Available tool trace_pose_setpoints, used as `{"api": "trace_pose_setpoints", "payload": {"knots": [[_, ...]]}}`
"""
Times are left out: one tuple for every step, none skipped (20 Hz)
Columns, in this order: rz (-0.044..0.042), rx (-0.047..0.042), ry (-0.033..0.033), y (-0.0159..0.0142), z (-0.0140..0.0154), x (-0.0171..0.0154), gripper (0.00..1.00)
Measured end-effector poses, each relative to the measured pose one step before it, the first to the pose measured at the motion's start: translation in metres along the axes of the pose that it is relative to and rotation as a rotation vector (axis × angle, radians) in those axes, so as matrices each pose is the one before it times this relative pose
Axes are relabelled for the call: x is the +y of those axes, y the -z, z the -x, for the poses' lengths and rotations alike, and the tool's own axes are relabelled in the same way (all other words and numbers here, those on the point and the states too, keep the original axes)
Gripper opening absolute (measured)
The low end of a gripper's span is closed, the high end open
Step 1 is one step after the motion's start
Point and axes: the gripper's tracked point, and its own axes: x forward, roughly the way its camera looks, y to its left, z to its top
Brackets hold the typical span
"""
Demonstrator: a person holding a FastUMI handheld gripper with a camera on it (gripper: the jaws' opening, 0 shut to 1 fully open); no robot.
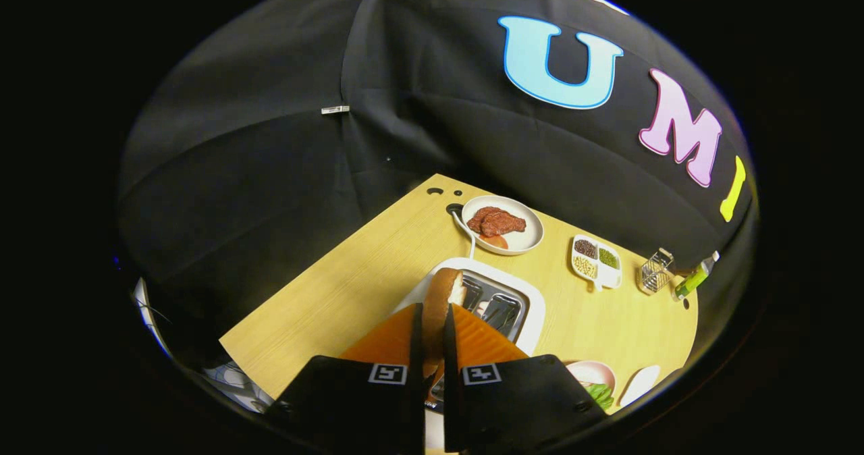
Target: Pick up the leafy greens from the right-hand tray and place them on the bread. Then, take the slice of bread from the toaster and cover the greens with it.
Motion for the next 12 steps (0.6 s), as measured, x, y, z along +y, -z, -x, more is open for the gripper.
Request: {"api": "trace_pose_setpoints", "payload": {"knots": [[0.00182, -0.00047, -0.02037, -0.00221, -0.00020, 0.00170, 0.15], [0.00154, 0.00040, -0.00991, -0.00056, 0.00129, -0.00240, 0.14], [-0.01113, -0.00229, -0.01376, -0.00147, 0.00274, -0.00050, 0.13], [-0.01557, -0.00014, -0.01195, -0.00220, 0.00193, -0.00091, 0.13], [-0.01499, -0.00432, -0.01096, -0.00372, 0.00343, -0.00163, 0.13], [-0.01370, -0.00840, -0.00623, -0.00445, 0.00506, -0.00221, 0.13], [-0.00789, -0.01388, -0.00684, -0.00823, 0.00212, -0.00191, 0.13], [-0.00302, -0.01258, -0.00688, -0.00594, 0.00699, -0.00240, 0.13], [-0.00148, -0.01186, -0.00765, -0.00549, 0.00395, -0.00059, 0.13], [-0.00402, -0.01327, -0.00729, -0.00610, 0.00514, -0.00115, 0.13], [-0.00767, -0.01354, -0.00371, -0.00567, 0.00671, -0.00269, 0.13], [-0.01291, -0.01581, -0.00392, -0.00622, 0.00534, -0.00234, 0.13]]}}
